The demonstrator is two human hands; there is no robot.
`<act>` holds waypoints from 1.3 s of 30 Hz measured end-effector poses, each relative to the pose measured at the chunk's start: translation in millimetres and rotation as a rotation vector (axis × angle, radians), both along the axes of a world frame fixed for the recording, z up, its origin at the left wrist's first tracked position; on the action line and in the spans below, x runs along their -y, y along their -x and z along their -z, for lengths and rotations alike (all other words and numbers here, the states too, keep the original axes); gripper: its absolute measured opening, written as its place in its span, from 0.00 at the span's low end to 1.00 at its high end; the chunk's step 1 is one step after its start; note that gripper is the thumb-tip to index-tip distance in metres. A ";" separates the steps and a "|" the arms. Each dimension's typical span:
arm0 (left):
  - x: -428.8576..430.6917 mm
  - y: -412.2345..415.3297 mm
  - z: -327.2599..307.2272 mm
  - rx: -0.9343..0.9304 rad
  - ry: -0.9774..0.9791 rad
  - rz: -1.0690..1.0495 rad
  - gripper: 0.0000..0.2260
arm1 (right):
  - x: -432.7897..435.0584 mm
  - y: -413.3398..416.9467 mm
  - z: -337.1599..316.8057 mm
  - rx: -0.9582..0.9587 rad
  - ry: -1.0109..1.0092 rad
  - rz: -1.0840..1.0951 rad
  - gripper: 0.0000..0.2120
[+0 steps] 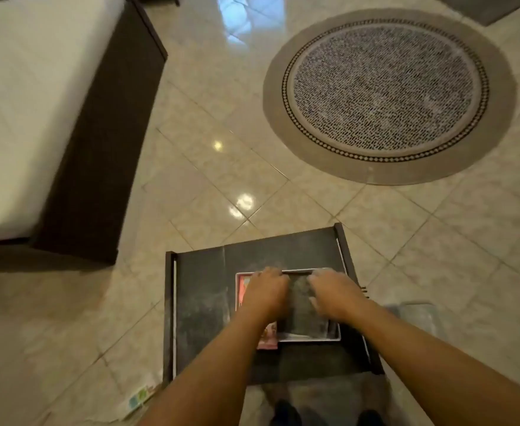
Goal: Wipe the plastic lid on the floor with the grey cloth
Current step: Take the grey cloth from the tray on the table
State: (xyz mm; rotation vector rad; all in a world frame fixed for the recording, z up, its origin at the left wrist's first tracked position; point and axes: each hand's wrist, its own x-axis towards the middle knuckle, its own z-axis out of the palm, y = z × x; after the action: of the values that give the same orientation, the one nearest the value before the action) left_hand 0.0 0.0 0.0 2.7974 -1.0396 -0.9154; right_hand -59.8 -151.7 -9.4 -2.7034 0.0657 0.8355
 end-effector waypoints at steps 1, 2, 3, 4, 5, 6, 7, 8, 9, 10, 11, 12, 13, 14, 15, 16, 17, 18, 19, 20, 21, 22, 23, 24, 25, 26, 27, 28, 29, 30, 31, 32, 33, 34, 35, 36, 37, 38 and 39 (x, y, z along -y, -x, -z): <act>1.9 -0.1 12.9 0.018 -0.011 0.032 0.11 | -1.7 -0.6 12.7 0.004 0.029 -0.017 0.15; 4.2 -0.5 25.3 0.053 0.000 0.049 0.13 | -2.3 -1.5 25.9 0.033 0.053 -0.029 0.15; 5.0 0.0 39.1 0.086 0.007 0.066 0.15 | -3.5 -0.6 39.1 0.059 0.084 -0.049 0.15; 6.8 0.7 48.0 0.127 -0.006 0.088 0.15 | -4.7 0.7 47.8 0.080 0.120 -0.053 0.15; 9.7 2.4 57.1 0.166 -0.015 0.110 0.14 | -5.9 2.2 58.2 0.098 0.143 -0.049 0.16; 13.4 5.7 63.6 0.203 -0.026 0.132 0.13 | -6.7 4.7 66.8 0.117 0.162 -0.033 0.17; 16.3 8.3 67.9 0.231 -0.040 0.145 0.12 | -5.9 7.3 74.4 0.130 0.180 -0.013 0.18; 18.3 10.9 70.5 0.252 -0.042 0.137 0.11 | -5.5 9.5 78.7 0.137 0.195 0.007 0.20; 19.6 12.7 72.9 0.251 -0.057 0.137 0.11 | -5.0 11.4 84.4 0.131 0.204 0.006 0.23; 20.7 15.2 75.6 0.257 -0.068 0.148 0.12 | -4.9 12.9 89.1 0.123 0.209 0.006 0.25; 21.3 17.9 78.3 0.264 -0.073 0.164 0.12 | -4.9 14.1 93.2 0.125 0.210 0.009 0.26; 21.8 20.8 81.2 0.269 -0.070 0.175 0.11 | -5.3 14.6 95.5 0.129 0.212 0.014 0.26; 22.2 23.2 83.5 0.269 -0.069 0.174 0.11 | -5.6 14.5 97.7 0.129 0.218 0.026 0.26; 22.8 25.4 86.5 0.266 -0.076 0.164 0.11 | -6.2 14.7 100.5 0.124 0.224 0.035 0.26; 23.7 27.1 89.3 0.261 -0.095 0.154 0.11 | -7.2 14.5 103.0 0.116 0.234 0.038 0.27; 24.7 28.1 92.1 0.259 -0.116 0.137 0.11 | -8.4 14.1 105.3 0.101 0.243 0.043 0.27; 25.7 28.0 94.7 0.252 -0.135 0.123 0.10 | -10.0 13.1 107.0 0.089 0.248 0.046 0.25; 27.0 27.3 97.2 0.244 -0.143 0.111 0.10 | -11.3 11.2 107.7 0.077 0.248 0.055 0.23; 28.6 26.1 98.6 0.233 -0.145 0.104 0.10 | -12.5 9.3 108.3 0.069 0.239 0.072 0.21; 30.2 24.7 99.2 0.224 -0.140 0.106 0.09 | -13.6 7.7 107.4 0.056 0.221 0.092 0.19; 31.5 23.6 99.1 0.219 -0.136 0.116 0.08 | -14.6 6.4 105.7 0.043 0.198 0.106 0.16; 32.6 22.0 97.6 0.216 -0.133 0.130 0.07 | -14.7 5.6 102.7 0.031 0.178 0.108 0.14; 32.6 20.6 96.1 0.214 -0.132 0.141 0.07 | -14.6 5.5 99.9 0.026 0.162 0.098 0.13; 31.8 19.7 94.5 0.207 -0.128 0.144 0.08 | -14.0 6.2 96.7 0.021 0.134 0.090 0.11; 30.8 17.9 90.8 0.204 -0.114 0.141 0.10 | -11.6 7.0 91.1 0.026 0.089 0.091 0.10; 28.9 16.1 85.8 0.197 -0.093 0.134 0.11 | -8.3 8.2 83.7 0.023 0.026 0.108 0.07; 26.9 14.4 78.8 0.186 -0.066 0.127 0.12 | -5.2 9.2 74.2 0.013 -0.037 0.137 0.05; 24.4 12.2 69.9 0.167 -0.041 0.124 0.14 | -1.5 10.1 63.2 -0.007 -0.093 0.173 0.05; 22.1 8.4 59.5 0.143 -0.023 0.122 0.14 | 2.9 9.9 50.4 -0.011 -0.139 0.207 0.05; 20.7 3.4 46.7 0.111 -0.010 0.112 0.15 | 7.9 9.0 35.9 0.003 -0.174 0.234 0.06; 20.3 -1.9 30.9 0.067 0.007 0.083 0.15 | 13.4 7.3 19.9 0.015 -0.206 0.251 0.06; 20.9 -7.7 12.6 0.001 0.037 0.027 0.14 | 19.6 5.3 3.1 0.020 -0.242 0.267 0.07; 22.3 -13.5 -7.7 -0.084 0.081 -0.049 0.12 | 27.0 2.6 -14.4 0.024 -0.282 0.285 0.08; 24.0 -19.1 -28.1 -0.178 0.136 -0.135 0.11 | 35.5 -0.5 -32.5 0.032 -0.326 0.307 0.09; 25.6 -24.2 -48.6 -0.260 0.204 -0.223 0.11 | 45.9 -3.2 -51.6 0.045 -0.376 0.332 0.10; 26.8 -28.7 -68.7 -0.323 0.292 -0.319 0.13 | 57.8 -5.7 -70.6 0.064 -0.436 0.359 0.10; 28.1 -32.0 -88.4 -0.379 0.395 -0.428 0.15 | 70.3 -7.4 -90.1 0.091 -0.502 0.383 0.11; 29.9 -33.8 -106.9 -0.438 0.506 -0.546 0.18 | 83.3 -7.8 -109.2 0.115 -0.565 0.404 0.12; 32.3 -33.3 -123.2 -0.493 0.616 -0.663 0.20 | 95.9 -7.0 -127.1 0.132 -0.624 0.430 0.12</act>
State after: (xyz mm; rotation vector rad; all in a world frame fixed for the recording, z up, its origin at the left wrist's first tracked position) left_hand 33.3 -32.3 123.2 2.0163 -0.2220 -0.9051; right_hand -52.9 -247.5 117.7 -2.0407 0.2925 0.4467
